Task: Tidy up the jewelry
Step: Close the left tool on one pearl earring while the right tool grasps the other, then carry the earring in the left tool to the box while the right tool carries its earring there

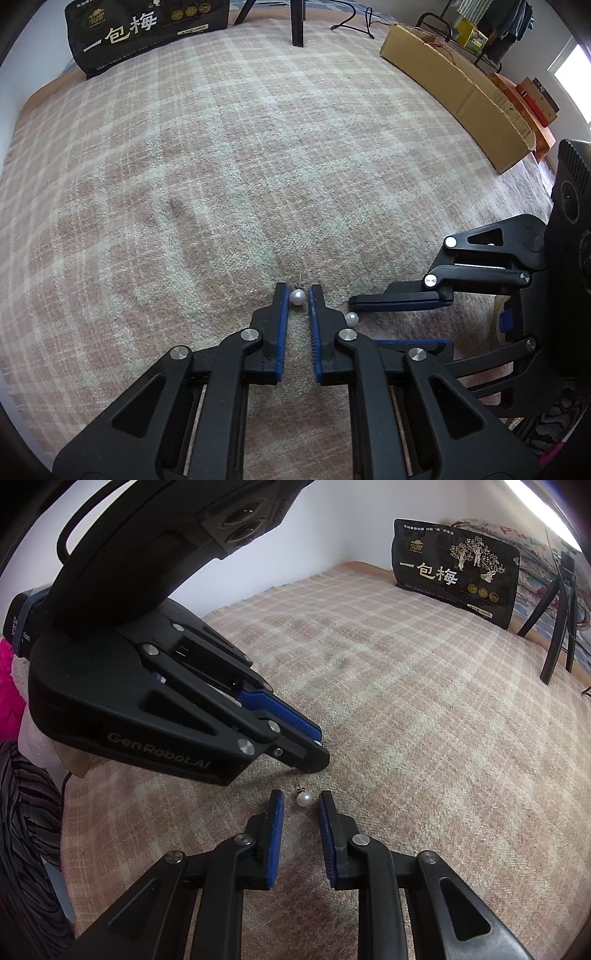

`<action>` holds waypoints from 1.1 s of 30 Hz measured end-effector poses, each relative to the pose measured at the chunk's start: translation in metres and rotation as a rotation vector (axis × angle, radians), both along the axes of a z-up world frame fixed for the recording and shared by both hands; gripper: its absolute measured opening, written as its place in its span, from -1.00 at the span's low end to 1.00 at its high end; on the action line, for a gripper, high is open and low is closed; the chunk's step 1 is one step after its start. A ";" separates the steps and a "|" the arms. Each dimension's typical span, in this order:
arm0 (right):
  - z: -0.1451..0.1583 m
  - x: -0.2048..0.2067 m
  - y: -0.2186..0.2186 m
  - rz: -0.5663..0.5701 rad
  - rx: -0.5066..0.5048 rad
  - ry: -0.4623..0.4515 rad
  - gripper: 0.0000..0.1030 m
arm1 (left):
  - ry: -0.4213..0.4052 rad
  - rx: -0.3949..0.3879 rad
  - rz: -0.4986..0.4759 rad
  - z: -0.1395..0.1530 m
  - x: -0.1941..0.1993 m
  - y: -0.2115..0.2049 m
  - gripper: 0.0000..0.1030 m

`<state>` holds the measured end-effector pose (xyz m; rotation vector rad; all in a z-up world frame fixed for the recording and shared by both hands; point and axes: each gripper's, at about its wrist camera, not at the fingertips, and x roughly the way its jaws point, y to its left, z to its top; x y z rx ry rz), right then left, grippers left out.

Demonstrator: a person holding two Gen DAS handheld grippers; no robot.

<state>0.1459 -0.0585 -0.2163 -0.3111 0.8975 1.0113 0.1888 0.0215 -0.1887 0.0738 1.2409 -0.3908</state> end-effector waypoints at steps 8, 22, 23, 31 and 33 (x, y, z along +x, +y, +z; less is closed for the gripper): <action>0.001 -0.003 0.005 0.000 -0.020 -0.031 -0.66 | -0.007 -0.003 0.004 0.002 -0.005 0.004 -0.86; 0.001 -0.006 0.009 0.006 -0.039 -0.062 -0.88 | -0.011 -0.001 0.022 0.006 -0.010 0.009 -0.86; 0.001 -0.007 0.010 0.006 -0.042 -0.068 -0.88 | -0.012 0.001 0.025 0.007 -0.011 0.009 -0.86; 0.009 -0.012 0.000 -0.015 -0.051 -0.081 -0.89 | -0.033 0.007 0.061 0.019 -0.019 0.015 -0.87; 0.013 -0.012 -0.004 -0.027 -0.054 -0.084 -0.89 | -0.042 0.006 0.073 0.023 -0.022 0.017 -0.87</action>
